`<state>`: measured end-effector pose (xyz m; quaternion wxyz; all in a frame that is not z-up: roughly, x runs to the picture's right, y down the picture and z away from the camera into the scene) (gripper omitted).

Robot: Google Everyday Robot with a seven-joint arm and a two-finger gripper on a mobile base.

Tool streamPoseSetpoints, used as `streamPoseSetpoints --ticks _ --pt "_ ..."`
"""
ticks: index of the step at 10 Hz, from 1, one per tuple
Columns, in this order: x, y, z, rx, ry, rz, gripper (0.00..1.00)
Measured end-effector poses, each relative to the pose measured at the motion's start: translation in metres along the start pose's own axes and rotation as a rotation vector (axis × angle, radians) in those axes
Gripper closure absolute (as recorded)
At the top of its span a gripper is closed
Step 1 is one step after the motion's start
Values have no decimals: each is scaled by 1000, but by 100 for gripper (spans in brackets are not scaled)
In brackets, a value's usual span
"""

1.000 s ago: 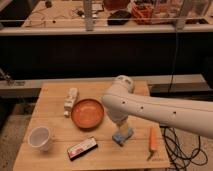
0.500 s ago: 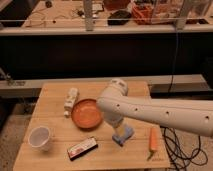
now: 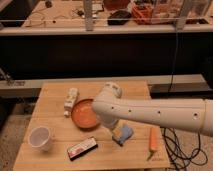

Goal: Place the eraser on the white sponge

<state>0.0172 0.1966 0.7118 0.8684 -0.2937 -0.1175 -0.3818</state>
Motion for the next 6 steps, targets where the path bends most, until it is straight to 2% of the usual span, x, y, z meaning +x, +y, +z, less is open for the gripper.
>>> streamPoseSetpoints --ticks 3,6 --pt "-14 -7 18 -9 -11 -90 20" --pt "-17 -5 29 -15 -16 -133 20"
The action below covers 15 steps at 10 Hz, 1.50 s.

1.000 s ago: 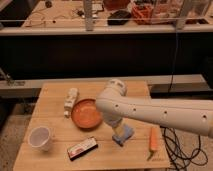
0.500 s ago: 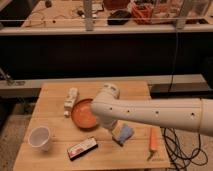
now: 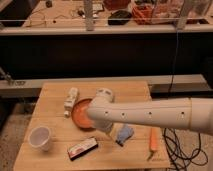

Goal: Place the eraser on the white sponge

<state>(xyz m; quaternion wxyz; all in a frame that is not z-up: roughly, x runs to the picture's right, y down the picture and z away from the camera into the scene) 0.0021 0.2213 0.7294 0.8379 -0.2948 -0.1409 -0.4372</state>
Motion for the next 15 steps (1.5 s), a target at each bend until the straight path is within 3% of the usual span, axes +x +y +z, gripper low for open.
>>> streamPoseSetpoints --ticks 3,15 --pt "-19 -15 14 4 -21 -60 20" --pt "-36 -29 45 11 -47 -179 20"
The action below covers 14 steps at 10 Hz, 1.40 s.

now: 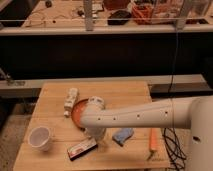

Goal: Place the eraser on the white sponge

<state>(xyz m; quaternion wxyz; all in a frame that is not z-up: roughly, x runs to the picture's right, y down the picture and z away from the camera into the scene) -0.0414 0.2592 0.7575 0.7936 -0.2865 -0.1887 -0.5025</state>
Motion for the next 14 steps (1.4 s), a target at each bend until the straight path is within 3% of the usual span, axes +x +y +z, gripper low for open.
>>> streamPoseSetpoints --ticks 14 --pt "2 -4 19 2 -1 -21 20"
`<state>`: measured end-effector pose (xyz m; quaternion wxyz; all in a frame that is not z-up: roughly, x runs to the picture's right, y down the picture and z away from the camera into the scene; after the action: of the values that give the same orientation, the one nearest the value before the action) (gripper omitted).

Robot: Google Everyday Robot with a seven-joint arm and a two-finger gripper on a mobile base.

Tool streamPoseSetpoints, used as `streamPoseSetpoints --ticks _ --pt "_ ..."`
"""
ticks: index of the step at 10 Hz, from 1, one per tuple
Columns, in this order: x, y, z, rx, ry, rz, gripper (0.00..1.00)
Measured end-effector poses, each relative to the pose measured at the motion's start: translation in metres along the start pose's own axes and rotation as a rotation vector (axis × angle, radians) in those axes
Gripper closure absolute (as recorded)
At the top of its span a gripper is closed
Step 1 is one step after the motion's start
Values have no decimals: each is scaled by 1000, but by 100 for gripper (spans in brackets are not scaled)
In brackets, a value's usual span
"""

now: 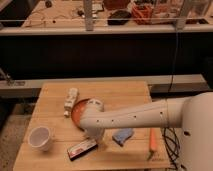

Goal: Place the eraser on the white sponge

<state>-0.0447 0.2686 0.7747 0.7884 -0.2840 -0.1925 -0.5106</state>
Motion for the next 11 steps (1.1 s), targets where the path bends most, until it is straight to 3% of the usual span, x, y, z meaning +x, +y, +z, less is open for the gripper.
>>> streamPoseSetpoints --ticks 11 --pt "2 0 12 4 6 -2 20"
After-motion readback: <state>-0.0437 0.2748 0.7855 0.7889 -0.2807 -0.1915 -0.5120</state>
